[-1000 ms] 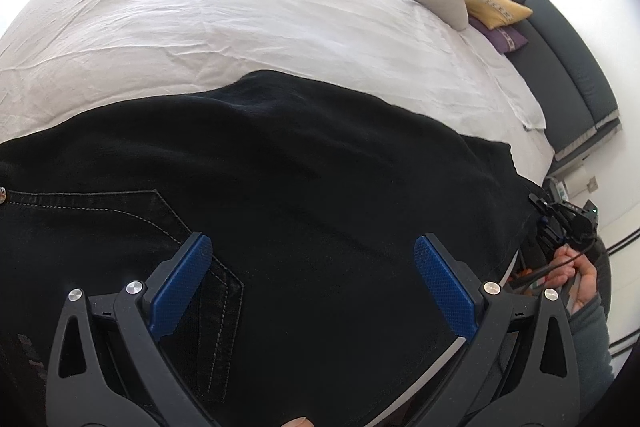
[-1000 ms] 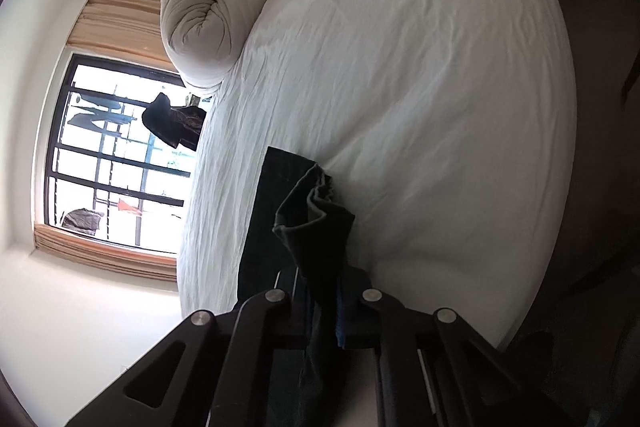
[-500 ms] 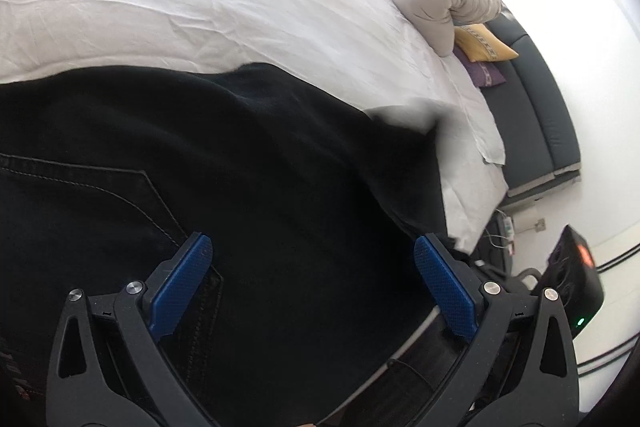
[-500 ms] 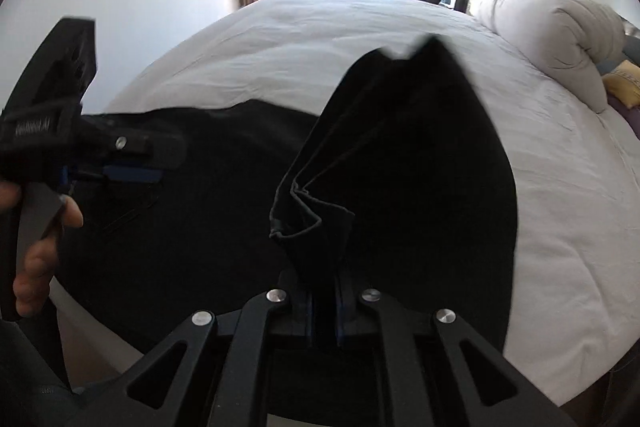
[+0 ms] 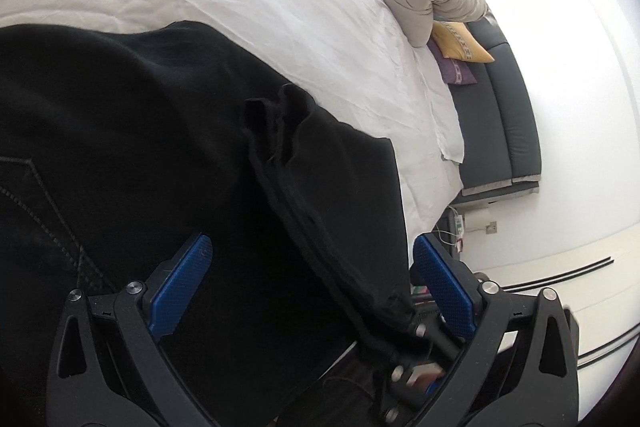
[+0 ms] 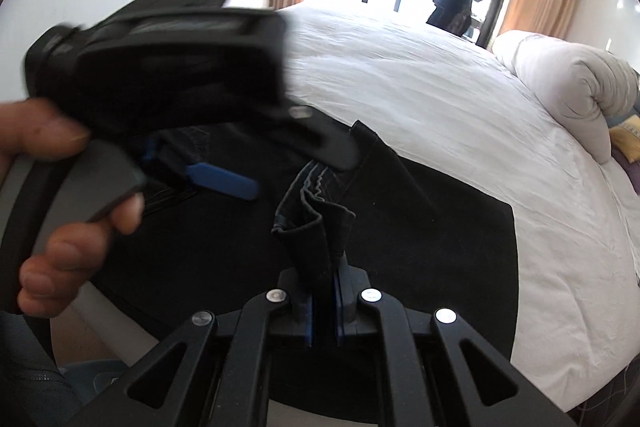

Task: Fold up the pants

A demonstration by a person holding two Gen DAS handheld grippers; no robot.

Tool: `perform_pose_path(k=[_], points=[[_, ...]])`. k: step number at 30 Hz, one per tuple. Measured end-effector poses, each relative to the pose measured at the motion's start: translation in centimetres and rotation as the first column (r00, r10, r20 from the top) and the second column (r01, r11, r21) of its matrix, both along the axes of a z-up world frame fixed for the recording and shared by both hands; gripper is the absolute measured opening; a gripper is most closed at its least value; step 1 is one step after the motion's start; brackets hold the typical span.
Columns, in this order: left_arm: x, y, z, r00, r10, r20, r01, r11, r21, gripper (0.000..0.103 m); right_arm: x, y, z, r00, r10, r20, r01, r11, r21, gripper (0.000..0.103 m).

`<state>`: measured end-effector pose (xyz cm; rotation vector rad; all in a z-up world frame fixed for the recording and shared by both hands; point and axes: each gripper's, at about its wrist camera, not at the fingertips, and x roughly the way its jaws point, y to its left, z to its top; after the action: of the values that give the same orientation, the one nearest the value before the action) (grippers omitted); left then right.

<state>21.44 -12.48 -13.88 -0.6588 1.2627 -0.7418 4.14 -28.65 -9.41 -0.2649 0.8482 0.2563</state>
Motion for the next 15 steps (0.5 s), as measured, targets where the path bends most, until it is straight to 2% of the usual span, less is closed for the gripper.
perform_pose_path(k=[1, 3, 4, 15], points=[[0.1, -0.1, 0.0, 1.000, 0.001, 0.003, -0.001, 1.000, 0.002, 0.098, -0.3, 0.2, 0.0, 1.000, 0.014, -0.001, -0.014, 1.000, -0.003, 0.009], [0.3, -0.1, 0.1, 1.000, -0.008, 0.003, 0.008, 1.000, 0.001, 0.081, -0.8, 0.5, 0.1, 1.000, 0.029, -0.006, -0.029, 1.000, 0.005, 0.009], [0.3, 0.0, 0.1, 1.000, -0.009, 0.000, 0.009, 1.000, 0.003, 0.079, -0.9, 0.8, 0.1, 0.999, 0.034, -0.005, -0.034, 0.999, 0.011, 0.009], [-0.4, 3.8, -0.1, 0.999, 0.054, 0.000, -0.054, 0.997, 0.047, 0.074, -1.4, 3.2, 0.5, 0.995, 0.098, -0.020, -0.098, 0.995, 0.026, 0.009]])
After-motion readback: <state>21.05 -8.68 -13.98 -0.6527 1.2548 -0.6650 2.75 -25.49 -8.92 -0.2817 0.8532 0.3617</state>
